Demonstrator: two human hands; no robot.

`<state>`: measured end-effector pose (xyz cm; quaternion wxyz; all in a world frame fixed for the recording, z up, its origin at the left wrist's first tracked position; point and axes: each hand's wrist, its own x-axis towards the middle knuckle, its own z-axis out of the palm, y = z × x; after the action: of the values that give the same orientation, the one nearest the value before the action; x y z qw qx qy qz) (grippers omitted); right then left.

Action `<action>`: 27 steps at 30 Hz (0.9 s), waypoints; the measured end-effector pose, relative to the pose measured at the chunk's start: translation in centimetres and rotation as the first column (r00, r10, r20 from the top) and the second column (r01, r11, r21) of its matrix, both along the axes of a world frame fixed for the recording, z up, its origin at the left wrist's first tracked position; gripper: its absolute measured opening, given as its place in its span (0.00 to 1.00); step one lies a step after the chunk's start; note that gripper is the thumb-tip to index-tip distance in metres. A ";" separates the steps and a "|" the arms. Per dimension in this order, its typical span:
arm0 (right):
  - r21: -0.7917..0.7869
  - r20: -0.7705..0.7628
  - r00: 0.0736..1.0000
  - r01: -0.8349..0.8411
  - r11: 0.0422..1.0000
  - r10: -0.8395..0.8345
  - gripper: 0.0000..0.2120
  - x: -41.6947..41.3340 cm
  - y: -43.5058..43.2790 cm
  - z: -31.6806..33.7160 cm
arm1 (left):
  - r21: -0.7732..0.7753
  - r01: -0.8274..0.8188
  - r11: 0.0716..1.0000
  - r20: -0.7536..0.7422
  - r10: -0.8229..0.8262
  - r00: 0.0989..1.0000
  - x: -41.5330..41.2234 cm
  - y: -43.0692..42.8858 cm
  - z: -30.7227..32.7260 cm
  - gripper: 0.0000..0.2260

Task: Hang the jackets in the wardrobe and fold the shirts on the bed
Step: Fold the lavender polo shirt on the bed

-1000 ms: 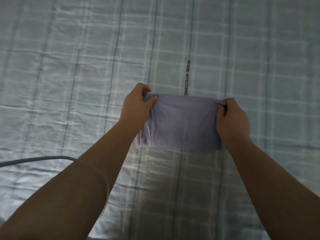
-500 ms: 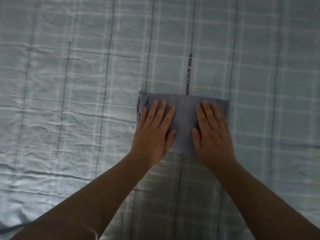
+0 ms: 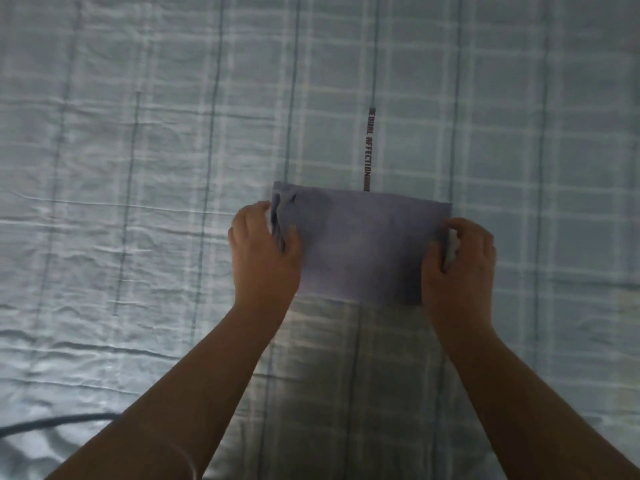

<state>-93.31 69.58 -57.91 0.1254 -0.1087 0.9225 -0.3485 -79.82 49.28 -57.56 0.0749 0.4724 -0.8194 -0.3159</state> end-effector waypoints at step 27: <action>-0.453 0.513 0.846 0.126 0.882 0.143 0.14 -1.7 3.9 13.0 | 0.856 0.083 0.511 -0.284 0.329 0.900 3.5 2.2 13.1 0.17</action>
<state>-95.01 73.49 -44.91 0.3475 -0.0388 0.7378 -0.5774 -76.37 51.44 -44.43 0.0279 0.4283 -0.4862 -0.7612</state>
